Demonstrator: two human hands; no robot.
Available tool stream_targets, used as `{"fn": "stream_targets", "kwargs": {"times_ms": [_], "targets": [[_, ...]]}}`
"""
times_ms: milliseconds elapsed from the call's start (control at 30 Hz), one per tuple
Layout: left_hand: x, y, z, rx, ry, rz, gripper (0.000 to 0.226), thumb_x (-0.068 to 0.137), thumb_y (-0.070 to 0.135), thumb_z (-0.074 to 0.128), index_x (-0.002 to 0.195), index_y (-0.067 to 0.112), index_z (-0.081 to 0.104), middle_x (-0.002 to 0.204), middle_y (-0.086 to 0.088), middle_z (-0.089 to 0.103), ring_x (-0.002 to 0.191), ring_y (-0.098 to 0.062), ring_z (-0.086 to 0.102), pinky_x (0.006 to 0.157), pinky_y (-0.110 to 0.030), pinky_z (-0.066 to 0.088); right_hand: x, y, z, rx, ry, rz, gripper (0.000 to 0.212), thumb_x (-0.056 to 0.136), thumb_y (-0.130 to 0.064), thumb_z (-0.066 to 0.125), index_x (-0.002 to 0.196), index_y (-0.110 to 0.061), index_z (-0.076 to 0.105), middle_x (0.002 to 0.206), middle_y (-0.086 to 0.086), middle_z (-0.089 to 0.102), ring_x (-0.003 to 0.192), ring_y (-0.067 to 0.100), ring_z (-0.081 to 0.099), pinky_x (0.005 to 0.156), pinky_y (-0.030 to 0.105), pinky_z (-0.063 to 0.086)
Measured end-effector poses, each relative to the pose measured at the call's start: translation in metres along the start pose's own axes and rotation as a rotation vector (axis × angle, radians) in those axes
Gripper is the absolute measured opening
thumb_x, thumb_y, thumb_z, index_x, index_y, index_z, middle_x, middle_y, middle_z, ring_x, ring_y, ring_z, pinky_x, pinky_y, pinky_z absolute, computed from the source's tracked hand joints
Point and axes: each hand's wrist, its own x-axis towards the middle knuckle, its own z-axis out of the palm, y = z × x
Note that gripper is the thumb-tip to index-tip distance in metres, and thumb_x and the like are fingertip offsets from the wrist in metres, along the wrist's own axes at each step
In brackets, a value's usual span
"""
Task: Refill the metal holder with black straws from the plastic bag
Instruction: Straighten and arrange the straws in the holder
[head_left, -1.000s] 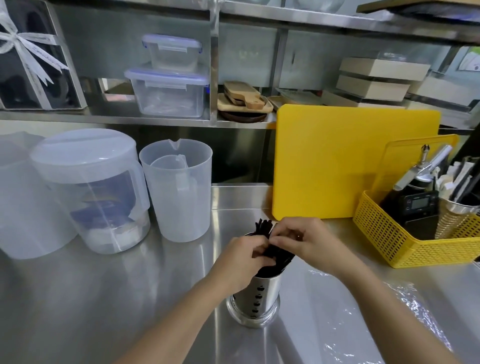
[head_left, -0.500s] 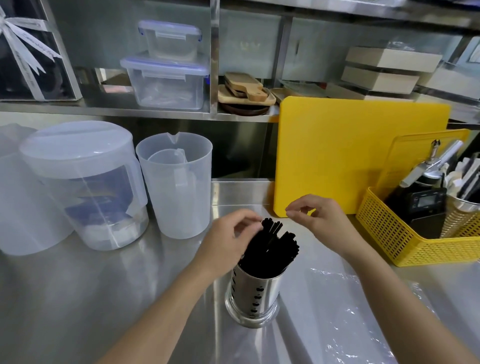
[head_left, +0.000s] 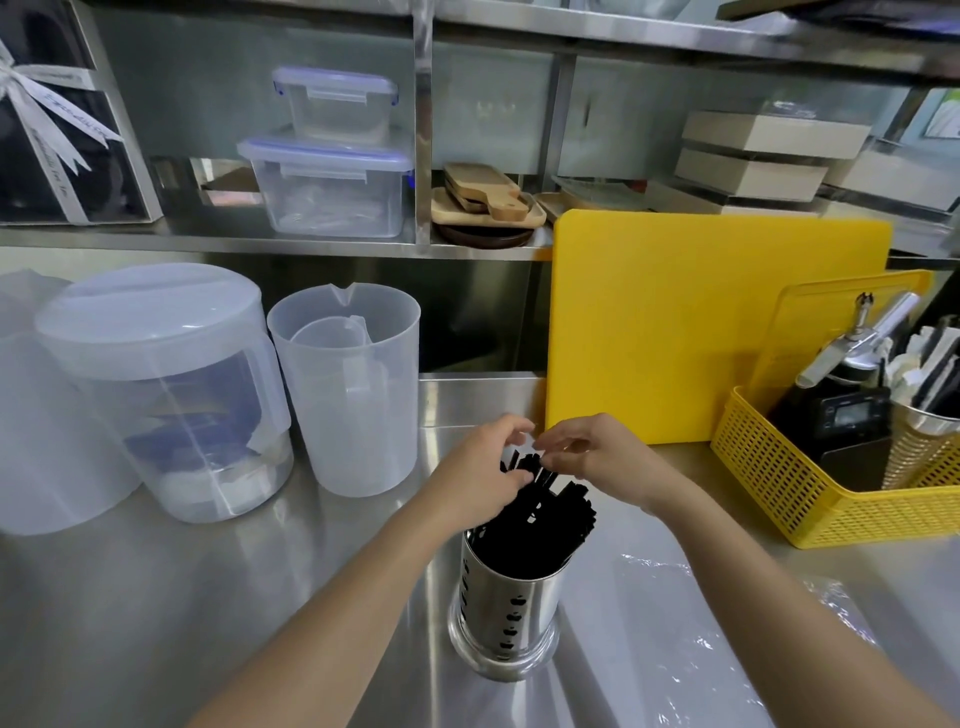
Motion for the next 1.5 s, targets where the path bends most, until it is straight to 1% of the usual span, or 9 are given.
{"fn": "stream_targets", "kwargs": {"times_ms": [167,300,467,600,733,833,1100,1367,1500], "targets": [[0.0,-0.002,0.005,-0.011,-0.044,-0.032,0.053,0.082,0.016,0.065,0.127,0.027,0.039,0.127,0.004,0.055,0.113,-0.013,0.048,0.088,-0.024,0.031,0.002,0.002,0.001,-0.026,-0.004,-0.043,0.02,0.085,-0.009,0.058,0.097,-0.019,0.07,0.097,0.005,0.068,0.08,0.007,0.058,0.07,0.02,0.046],[0.0,-0.002,0.007,-0.007,-0.002,-0.046,0.051,0.082,0.017,0.064,0.125,0.028,0.039,0.109,0.008,0.056,0.098,-0.016,0.053,0.08,-0.026,0.037,0.005,0.0,0.006,-0.054,-0.027,-0.052,0.019,0.084,-0.007,0.058,0.094,-0.016,0.07,0.096,0.006,0.068,0.085,0.014,0.06,0.077,0.029,0.05],[-0.003,-0.005,0.007,-0.099,0.062,-0.077,0.043,0.079,0.02,0.067,0.116,0.029,0.046,0.101,0.004,0.06,0.093,-0.018,0.057,0.078,-0.028,0.045,0.007,-0.001,0.013,-0.044,0.01,-0.094,0.009,0.084,-0.014,0.063,0.084,-0.021,0.069,0.079,-0.009,0.065,0.07,-0.006,0.058,0.062,0.006,0.044],[-0.006,-0.009,0.001,-0.158,0.088,-0.104,0.042,0.075,0.02,0.073,0.111,0.028,0.053,0.1,-0.001,0.064,0.086,-0.014,0.057,0.067,-0.019,0.043,0.008,0.002,0.015,-0.029,0.042,-0.084,0.007,0.084,-0.013,0.063,0.083,-0.015,0.07,0.081,-0.003,0.064,0.074,0.003,0.057,0.064,0.012,0.043],[-0.009,-0.01,-0.003,-0.327,0.086,-0.166,0.035,0.077,0.012,0.07,0.106,0.027,0.056,0.097,-0.006,0.068,0.085,-0.018,0.066,0.078,-0.028,0.054,0.007,0.003,0.016,0.027,0.031,-0.087,0.007,0.084,-0.013,0.063,0.084,-0.017,0.07,0.079,-0.004,0.067,0.075,0.004,0.059,0.068,0.018,0.046],[-0.011,-0.01,-0.005,-0.443,0.073,-0.168,0.031,0.081,0.002,0.064,0.104,0.022,0.057,0.094,-0.008,0.071,0.079,-0.017,0.068,0.073,-0.024,0.055,0.006,0.003,0.015,0.069,0.041,-0.097,0.008,0.083,-0.013,0.065,0.082,-0.018,0.07,0.078,-0.005,0.068,0.073,0.001,0.06,0.069,0.019,0.045],[-0.009,-0.011,-0.006,-0.51,0.128,-0.18,0.04,0.075,0.01,0.073,0.112,0.018,0.06,0.09,-0.003,0.073,0.075,-0.012,0.07,0.062,-0.014,0.054,0.003,0.002,0.014,0.059,0.072,-0.14,0.024,0.081,-0.013,0.067,0.071,-0.035,0.065,0.079,-0.013,0.063,0.073,-0.006,0.055,0.067,0.012,0.041],[-0.009,-0.007,-0.009,-0.462,0.094,-0.104,0.034,0.077,0.004,0.069,0.107,0.021,0.063,0.098,0.005,0.07,0.094,-0.007,0.066,0.087,-0.024,0.05,-0.001,-0.006,0.01,0.098,0.161,-0.192,0.02,0.08,-0.014,0.068,0.07,-0.031,0.066,0.082,-0.005,0.065,0.081,0.013,0.058,0.066,0.014,0.042],[-0.011,0.004,-0.014,-0.4,0.059,-0.037,0.026,0.077,0.009,0.07,0.1,0.018,0.067,0.092,0.005,0.07,0.09,-0.005,0.065,0.085,-0.02,0.048,-0.005,-0.02,0.004,0.138,0.184,-0.252,0.021,0.08,-0.016,0.068,0.07,-0.034,0.065,0.082,-0.001,0.066,0.08,0.013,0.058,0.066,0.014,0.043]]}}
